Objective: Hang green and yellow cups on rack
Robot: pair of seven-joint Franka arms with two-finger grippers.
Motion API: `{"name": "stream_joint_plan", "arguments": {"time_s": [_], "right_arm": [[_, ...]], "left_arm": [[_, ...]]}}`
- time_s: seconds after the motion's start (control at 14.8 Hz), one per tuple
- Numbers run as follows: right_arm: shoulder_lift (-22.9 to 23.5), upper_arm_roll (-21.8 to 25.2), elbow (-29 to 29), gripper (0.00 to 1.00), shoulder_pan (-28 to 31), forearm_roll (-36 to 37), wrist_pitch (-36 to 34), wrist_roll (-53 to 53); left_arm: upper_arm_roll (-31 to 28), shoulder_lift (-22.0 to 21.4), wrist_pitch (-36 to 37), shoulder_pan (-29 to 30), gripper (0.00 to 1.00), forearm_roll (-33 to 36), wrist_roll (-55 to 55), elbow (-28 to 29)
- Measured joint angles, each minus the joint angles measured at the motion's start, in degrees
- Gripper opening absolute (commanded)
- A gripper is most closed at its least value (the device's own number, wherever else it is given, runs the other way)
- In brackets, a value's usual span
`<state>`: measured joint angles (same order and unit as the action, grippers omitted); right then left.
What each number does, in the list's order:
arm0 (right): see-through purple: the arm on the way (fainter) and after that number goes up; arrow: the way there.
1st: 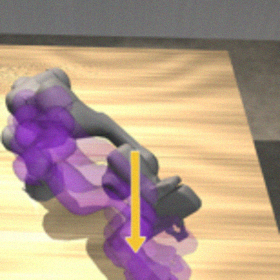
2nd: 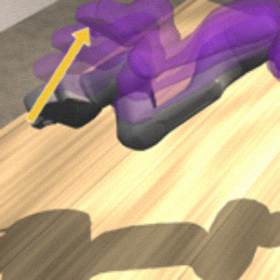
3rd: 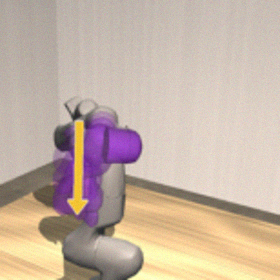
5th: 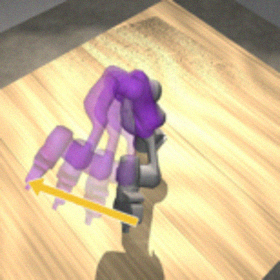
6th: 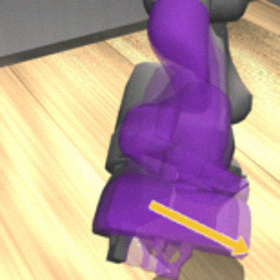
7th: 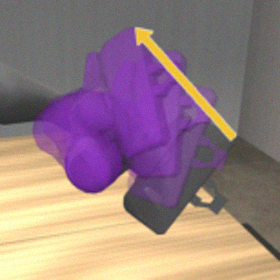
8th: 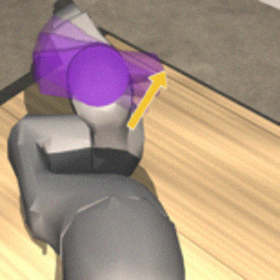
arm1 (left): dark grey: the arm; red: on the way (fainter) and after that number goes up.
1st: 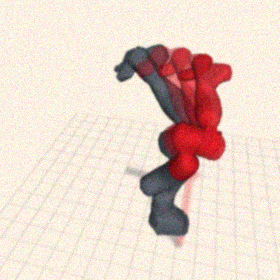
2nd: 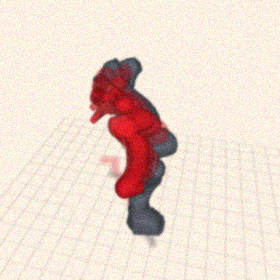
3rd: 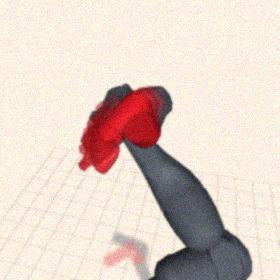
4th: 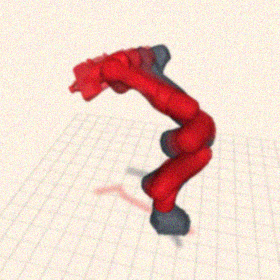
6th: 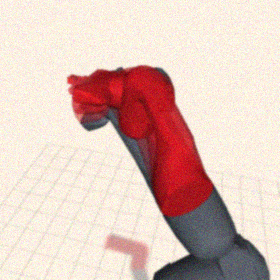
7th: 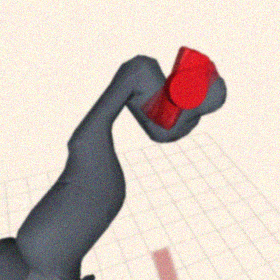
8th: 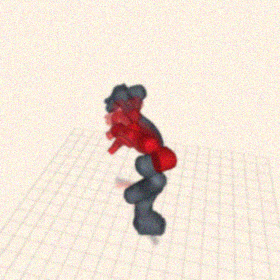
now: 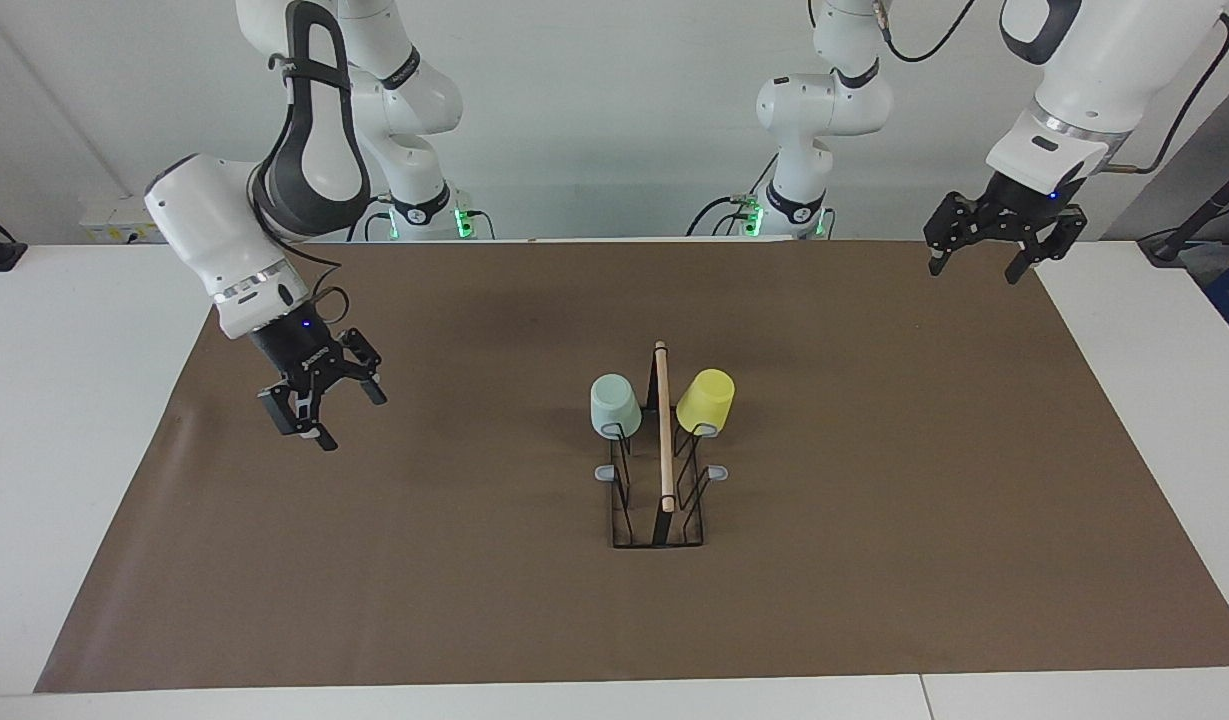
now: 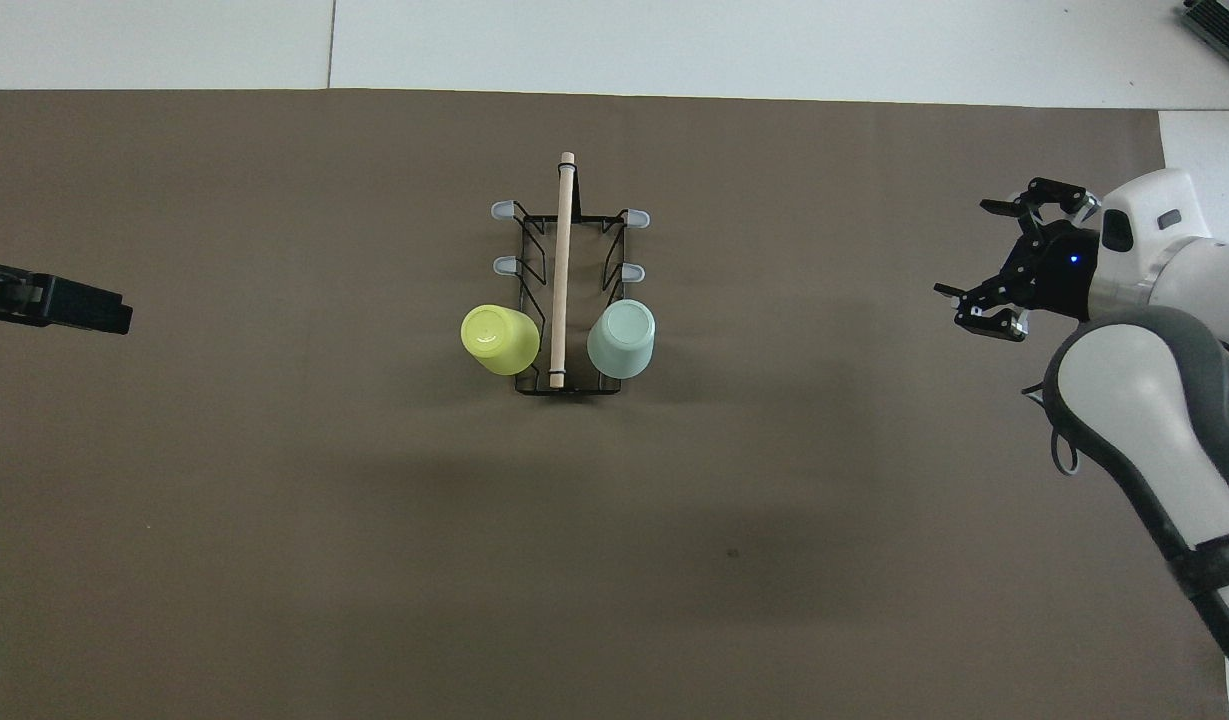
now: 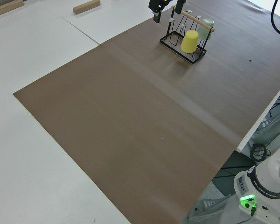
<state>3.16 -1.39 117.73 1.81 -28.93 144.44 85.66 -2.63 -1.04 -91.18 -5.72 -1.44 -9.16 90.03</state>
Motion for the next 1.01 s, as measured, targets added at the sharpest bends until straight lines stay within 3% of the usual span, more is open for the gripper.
{"name": "stream_joint_plan", "arguments": {"time_s": [0.34, 0.47, 0.67, 1.01], "right_arm": [[-0.6, -0.9, -1.9, 1.00, -1.9, 25.2, -0.8, -30.3], [-1.1, -1.1, -3.5, 1.00, -3.5, 31.4, -5.2, -40.3], [-2.6, -1.1, -8.5, 1.00, -4.4, 37.3, -18.0, -52.4], [-3.9, -0.9, -17.7, 1.00, -4.2, 38.5, -37.0, -64.9]], "left_arm": [[-0.1, -0.1, 0.4, 0.0, 1.00, 0.6, 0.0, 0.7], [-0.1, -0.2, 0.4, 0.0, 1.00, 0.6, 0.0, 1.0], [-0.2, -0.4, 0.4, 0.0, 1.00, 0.7, 0.0, 1.1], [-0.4, -0.5, 0.5, 0.1, 1.00, 0.7, 0.0, 1.2]]}}
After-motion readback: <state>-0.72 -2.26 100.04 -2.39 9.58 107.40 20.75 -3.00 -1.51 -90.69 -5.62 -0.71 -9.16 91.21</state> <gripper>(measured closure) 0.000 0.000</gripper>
